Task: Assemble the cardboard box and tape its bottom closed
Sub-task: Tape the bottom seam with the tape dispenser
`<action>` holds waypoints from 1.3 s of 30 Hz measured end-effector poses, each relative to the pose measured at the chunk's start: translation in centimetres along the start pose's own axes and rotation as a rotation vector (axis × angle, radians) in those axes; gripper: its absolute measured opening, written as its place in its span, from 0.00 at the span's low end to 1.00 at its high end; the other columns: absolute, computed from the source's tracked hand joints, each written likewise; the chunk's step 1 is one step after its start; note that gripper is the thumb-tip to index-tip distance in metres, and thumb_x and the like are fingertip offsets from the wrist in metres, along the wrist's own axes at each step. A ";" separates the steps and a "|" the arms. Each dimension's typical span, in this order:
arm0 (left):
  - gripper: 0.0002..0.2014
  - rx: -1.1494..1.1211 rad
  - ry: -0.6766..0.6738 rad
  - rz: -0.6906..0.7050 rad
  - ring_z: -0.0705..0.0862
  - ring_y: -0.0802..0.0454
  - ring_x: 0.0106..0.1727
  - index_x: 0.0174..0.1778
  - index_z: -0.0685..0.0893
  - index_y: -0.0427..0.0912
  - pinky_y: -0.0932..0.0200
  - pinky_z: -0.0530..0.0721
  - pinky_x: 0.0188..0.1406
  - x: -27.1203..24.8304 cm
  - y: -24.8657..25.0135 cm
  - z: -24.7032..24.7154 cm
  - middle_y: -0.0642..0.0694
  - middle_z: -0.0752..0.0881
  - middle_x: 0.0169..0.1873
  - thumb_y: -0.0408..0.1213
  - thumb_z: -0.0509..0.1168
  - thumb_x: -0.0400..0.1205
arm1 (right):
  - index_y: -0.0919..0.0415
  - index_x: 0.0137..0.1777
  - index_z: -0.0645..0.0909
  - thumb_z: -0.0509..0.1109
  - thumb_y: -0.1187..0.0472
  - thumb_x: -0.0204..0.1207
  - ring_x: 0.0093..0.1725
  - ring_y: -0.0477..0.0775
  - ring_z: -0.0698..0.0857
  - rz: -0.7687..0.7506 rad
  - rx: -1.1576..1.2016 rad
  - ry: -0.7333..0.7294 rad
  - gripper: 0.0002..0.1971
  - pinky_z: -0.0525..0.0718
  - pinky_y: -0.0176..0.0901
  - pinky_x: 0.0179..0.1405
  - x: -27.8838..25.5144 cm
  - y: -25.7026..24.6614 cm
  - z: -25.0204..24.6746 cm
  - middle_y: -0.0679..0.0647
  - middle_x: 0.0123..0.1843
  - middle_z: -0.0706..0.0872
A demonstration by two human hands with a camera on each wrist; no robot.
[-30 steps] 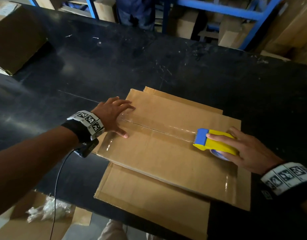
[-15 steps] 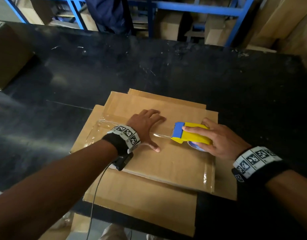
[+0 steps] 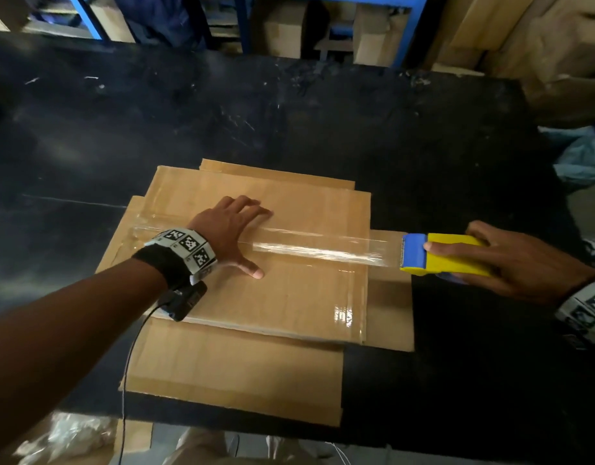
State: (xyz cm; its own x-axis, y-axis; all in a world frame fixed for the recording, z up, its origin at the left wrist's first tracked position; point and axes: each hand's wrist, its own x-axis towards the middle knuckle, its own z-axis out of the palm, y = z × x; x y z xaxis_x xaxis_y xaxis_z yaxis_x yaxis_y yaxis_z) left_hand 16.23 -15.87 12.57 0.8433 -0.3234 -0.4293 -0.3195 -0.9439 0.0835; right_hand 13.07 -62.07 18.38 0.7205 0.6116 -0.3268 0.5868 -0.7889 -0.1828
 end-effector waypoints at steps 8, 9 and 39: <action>0.64 -0.014 -0.028 -0.029 0.62 0.42 0.85 0.86 0.56 0.66 0.34 0.81 0.71 0.1 0.1 0.1 0.54 0.57 0.87 0.76 0.78 0.53 | 0.28 0.82 0.59 0.52 0.28 0.78 0.35 0.42 0.73 -0.004 -0.013 0.005 0.31 0.70 0.38 0.35 1.3 1.7 3.6 0.45 0.51 0.66; 0.65 -0.008 -0.032 -0.032 0.62 0.43 0.85 0.86 0.56 0.66 0.33 0.82 0.70 0.2 0.1 0.2 0.54 0.56 0.87 0.76 0.78 0.53 | 0.27 0.82 0.58 0.55 0.29 0.77 0.36 0.42 0.74 0.009 -0.021 0.000 0.32 0.71 0.38 0.36 1.8 1.9 4.1 0.45 0.52 0.66; 0.23 -0.369 -0.008 0.573 0.87 0.49 0.62 0.72 0.81 0.51 0.45 0.76 0.75 6.7 18.3 -0.1 0.51 0.89 0.63 0.51 0.63 0.81 | 0.39 0.77 0.75 0.76 0.58 0.76 0.49 0.43 0.83 0.606 0.742 0.901 0.30 0.79 0.27 0.47 -3.9 -9.1 12.9 0.52 0.50 0.79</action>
State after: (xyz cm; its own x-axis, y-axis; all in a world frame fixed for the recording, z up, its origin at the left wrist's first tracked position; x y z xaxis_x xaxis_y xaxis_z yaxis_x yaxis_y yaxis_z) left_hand 16.07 -35.29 11.31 0.5806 -0.7802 -0.2327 -0.5454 -0.5849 0.6004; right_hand 0.11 -58.04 9.34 0.9578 -0.2511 0.1396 -0.0481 -0.6193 -0.7837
